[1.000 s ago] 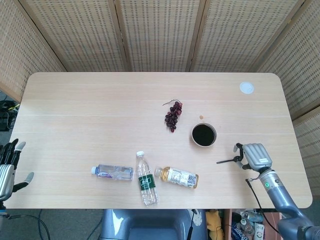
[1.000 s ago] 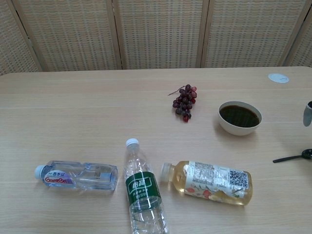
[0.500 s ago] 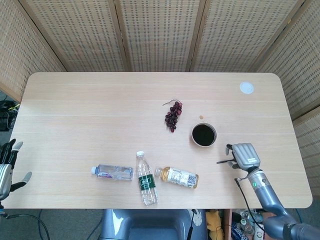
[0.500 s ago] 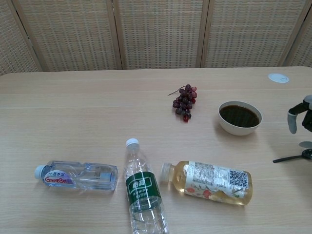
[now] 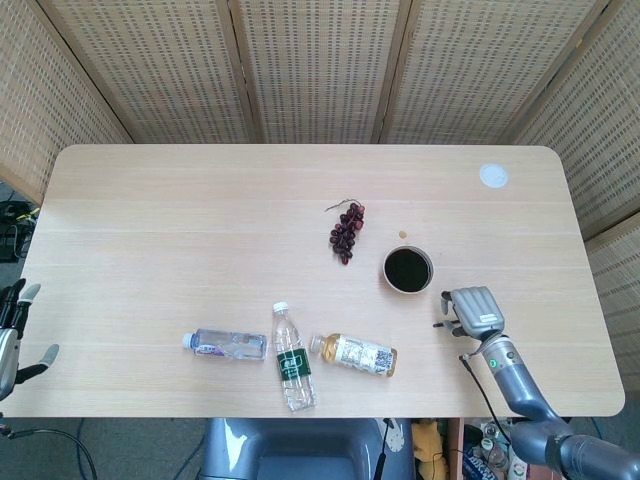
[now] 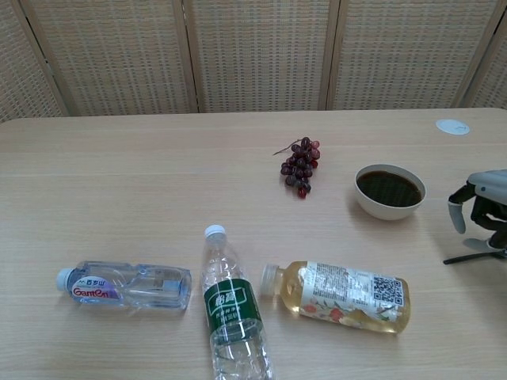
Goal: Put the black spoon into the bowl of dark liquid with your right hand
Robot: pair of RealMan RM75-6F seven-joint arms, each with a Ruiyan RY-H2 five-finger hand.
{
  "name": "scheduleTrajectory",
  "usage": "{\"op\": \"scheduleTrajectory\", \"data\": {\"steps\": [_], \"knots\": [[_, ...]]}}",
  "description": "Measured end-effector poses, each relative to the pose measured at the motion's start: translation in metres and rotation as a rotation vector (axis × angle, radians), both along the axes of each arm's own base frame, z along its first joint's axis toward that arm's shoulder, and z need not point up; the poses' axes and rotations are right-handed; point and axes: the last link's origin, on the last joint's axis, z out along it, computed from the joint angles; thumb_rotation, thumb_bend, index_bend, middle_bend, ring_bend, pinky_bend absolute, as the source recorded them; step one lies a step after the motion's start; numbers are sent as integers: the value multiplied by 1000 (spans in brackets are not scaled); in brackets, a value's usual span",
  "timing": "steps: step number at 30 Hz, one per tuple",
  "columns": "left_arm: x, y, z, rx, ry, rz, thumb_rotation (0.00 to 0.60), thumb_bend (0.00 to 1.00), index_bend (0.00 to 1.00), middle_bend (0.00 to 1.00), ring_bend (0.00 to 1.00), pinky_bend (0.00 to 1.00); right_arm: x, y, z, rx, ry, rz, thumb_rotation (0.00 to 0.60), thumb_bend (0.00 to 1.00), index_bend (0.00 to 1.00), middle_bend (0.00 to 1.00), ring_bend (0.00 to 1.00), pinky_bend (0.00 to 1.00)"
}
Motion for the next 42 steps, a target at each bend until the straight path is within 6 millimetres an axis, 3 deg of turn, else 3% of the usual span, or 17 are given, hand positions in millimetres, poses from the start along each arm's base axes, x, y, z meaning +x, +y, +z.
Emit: {"op": "scheduleTrajectory", "data": {"steps": [19, 42], "knots": [[0, 0, -1, -8, -4, -3, 600, 288, 18, 0, 0, 0, -5, 2, -10, 30, 39, -8, 600, 537, 568, 980, 995, 1000], [-3, -3, -1, -16, -10, 13, 600, 289, 17, 0, 0, 0, -12, -1, -18, 35, 83, -13, 600, 480, 542, 980, 995, 1000]]}}
